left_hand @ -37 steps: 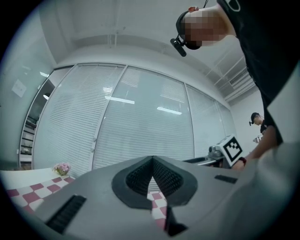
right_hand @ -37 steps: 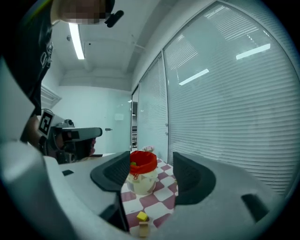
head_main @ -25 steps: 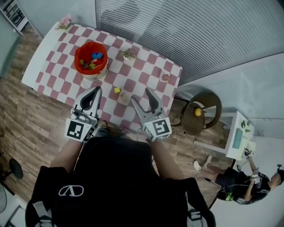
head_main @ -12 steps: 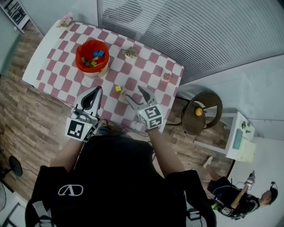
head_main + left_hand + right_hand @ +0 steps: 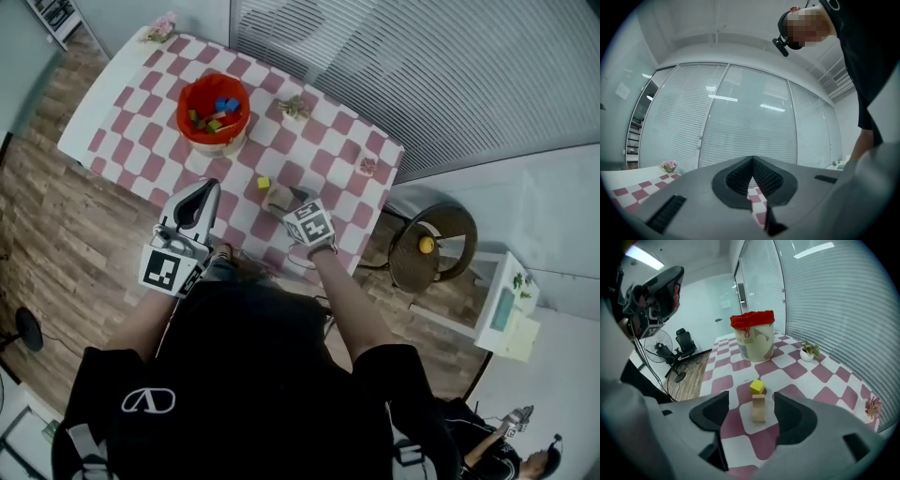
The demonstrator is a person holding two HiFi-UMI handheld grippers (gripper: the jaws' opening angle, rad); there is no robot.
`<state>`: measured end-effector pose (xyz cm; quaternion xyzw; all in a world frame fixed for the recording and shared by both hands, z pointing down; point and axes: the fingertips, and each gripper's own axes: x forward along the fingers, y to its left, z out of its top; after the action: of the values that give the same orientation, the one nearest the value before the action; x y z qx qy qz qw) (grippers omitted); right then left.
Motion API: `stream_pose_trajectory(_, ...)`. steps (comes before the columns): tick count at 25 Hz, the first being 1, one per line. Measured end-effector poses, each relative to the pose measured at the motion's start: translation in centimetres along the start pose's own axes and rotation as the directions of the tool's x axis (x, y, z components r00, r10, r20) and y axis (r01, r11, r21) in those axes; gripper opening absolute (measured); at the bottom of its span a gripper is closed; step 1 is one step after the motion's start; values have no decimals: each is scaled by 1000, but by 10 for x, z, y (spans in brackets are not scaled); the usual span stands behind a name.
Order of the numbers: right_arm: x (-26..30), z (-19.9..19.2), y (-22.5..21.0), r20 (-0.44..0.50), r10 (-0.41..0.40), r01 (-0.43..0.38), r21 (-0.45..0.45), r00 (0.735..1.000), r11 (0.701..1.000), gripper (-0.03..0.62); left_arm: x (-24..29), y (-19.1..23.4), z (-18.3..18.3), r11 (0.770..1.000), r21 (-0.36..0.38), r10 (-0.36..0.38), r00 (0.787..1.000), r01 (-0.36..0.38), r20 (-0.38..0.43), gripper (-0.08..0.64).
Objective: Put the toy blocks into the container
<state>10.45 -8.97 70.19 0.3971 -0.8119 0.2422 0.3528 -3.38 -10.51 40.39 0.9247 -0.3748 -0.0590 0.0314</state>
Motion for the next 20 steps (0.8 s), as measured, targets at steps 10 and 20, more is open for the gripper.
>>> stream_pose_trajectory(10,42,-41,-6,-233,58,-55,19,971,998,302,-11,10,-3,999,-3,39,999,-39,-13,6)
stream_pose_trajectory(20,50,-56,-9,-374,111,-112,21,921,994,134,-15,14,-5,999,2,44,999,-44,-11,6)
